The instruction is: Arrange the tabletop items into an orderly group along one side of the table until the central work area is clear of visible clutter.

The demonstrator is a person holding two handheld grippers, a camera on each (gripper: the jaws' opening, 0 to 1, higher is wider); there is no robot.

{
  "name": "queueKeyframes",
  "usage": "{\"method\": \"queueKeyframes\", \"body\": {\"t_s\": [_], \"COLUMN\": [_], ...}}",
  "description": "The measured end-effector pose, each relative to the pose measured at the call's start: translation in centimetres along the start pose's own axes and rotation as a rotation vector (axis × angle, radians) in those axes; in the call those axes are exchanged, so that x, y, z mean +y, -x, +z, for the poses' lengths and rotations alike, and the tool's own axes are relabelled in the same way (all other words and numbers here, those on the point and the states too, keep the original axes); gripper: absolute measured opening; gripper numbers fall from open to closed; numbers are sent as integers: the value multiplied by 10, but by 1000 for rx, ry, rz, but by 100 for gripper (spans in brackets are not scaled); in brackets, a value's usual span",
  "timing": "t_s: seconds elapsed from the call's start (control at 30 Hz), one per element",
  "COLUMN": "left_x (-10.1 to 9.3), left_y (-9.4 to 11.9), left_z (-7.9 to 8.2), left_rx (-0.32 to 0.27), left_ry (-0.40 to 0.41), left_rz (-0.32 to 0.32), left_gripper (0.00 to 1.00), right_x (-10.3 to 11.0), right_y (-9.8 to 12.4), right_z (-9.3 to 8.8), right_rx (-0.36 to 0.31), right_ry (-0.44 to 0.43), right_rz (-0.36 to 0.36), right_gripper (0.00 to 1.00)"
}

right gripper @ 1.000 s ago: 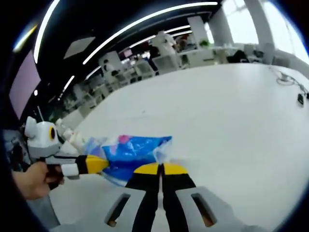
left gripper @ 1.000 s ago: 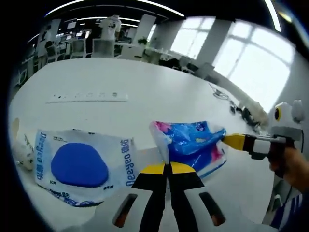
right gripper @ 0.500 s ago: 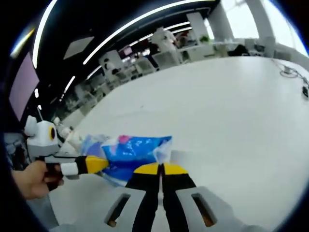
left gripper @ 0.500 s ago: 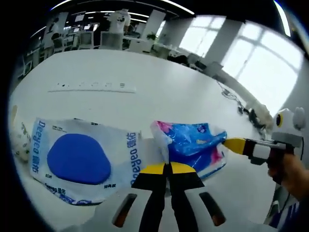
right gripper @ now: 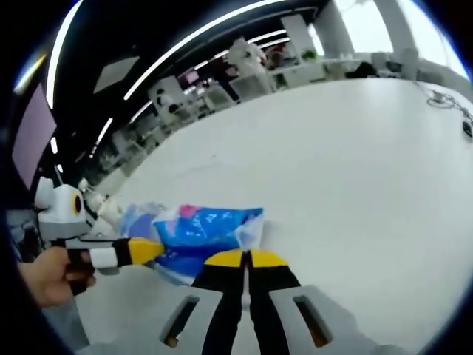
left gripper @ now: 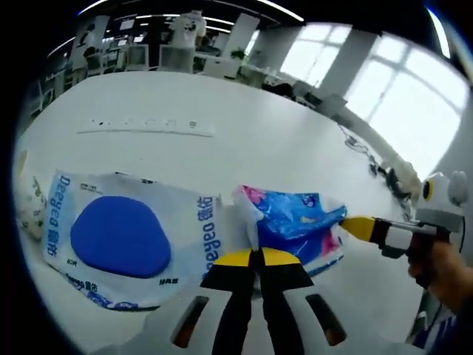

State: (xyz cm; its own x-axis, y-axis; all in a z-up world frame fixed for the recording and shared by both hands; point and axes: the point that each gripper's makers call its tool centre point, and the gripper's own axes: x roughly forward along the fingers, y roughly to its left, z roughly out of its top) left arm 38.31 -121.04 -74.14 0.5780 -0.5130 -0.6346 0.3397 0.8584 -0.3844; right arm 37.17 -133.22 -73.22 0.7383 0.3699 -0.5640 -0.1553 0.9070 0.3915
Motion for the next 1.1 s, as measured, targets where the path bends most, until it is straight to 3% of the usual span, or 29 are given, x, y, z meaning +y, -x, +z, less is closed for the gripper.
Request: {"method": "queueKeyframes", "body": {"t_s": [0.77,1.1], "left_x": [0,-1], "left_y": [0,4], "left_z": [-1,1], "left_rx": [-10,-29], "left_ry": [-18,-31], "left_rz": [5,11], "left_gripper": [5,10], "right_x": [-3,4], "right_y": [-6,-8], "right_z": [-4,-3], "right_rx": [-6,-37], "right_ry": [33,21], "right_rz": [10,38], "right_gripper": [3,20]}}
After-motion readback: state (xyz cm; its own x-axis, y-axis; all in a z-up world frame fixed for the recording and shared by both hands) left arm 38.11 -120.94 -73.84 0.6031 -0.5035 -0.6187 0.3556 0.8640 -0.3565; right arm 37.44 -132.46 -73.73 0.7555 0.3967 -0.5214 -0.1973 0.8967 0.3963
